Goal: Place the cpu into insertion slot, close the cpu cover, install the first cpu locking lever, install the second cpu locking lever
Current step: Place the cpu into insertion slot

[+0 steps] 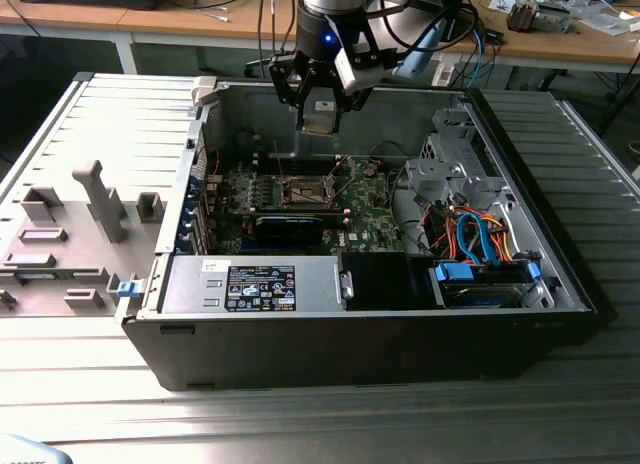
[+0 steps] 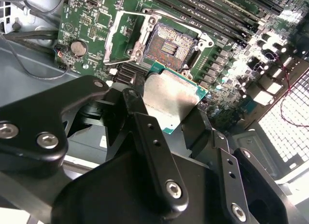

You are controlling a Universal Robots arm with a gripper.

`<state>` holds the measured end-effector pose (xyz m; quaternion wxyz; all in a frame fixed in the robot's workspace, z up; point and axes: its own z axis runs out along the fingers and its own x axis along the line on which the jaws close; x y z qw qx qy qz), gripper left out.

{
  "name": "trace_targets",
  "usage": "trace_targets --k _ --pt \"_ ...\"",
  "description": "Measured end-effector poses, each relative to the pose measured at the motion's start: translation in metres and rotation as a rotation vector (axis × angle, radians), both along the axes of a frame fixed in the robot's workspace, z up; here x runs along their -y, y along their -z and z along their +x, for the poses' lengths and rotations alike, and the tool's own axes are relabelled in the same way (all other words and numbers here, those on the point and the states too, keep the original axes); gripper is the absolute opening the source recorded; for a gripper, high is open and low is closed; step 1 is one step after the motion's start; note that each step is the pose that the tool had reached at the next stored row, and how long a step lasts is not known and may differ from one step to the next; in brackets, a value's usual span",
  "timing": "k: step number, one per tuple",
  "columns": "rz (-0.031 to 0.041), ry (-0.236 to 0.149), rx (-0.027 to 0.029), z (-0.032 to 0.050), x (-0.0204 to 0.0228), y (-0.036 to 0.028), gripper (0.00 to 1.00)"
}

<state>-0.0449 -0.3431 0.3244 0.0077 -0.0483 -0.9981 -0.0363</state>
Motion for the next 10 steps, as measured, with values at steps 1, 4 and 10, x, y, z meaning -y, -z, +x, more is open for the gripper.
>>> trace_targets --k 1,4,10 --pt "0.0 0.001 0.0 0.0 0.0 0.0 0.55" --pt "0.0 0.004 0.0 0.0 0.0 0.0 0.55" --pt "0.0 0.011 0.0 0.0 0.0 0.0004 0.55"
